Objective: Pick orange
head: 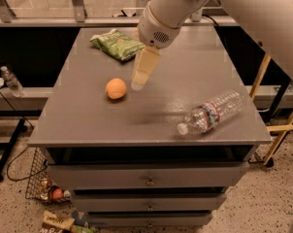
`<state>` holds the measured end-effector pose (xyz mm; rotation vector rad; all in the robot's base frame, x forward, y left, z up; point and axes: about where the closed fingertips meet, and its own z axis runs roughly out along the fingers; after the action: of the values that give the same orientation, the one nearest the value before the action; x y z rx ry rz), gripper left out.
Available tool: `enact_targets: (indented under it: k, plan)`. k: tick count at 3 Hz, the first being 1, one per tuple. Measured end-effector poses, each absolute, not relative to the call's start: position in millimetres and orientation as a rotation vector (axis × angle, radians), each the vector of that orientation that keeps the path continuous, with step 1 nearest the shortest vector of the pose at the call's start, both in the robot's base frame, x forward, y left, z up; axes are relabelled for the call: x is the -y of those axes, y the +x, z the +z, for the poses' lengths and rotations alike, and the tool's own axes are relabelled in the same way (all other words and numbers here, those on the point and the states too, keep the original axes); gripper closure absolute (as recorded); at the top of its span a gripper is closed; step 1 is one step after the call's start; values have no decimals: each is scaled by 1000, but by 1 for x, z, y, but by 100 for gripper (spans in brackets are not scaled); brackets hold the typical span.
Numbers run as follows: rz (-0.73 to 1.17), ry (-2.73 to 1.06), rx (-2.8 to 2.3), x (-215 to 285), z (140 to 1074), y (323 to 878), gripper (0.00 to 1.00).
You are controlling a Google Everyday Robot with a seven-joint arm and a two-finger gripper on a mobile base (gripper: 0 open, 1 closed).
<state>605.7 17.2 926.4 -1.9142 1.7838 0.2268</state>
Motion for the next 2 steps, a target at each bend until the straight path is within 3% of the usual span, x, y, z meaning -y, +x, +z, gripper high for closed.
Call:
enact_targets:
  k: [2]
  plan:
    - [251,-2007,-1795,-38,899,607,0]
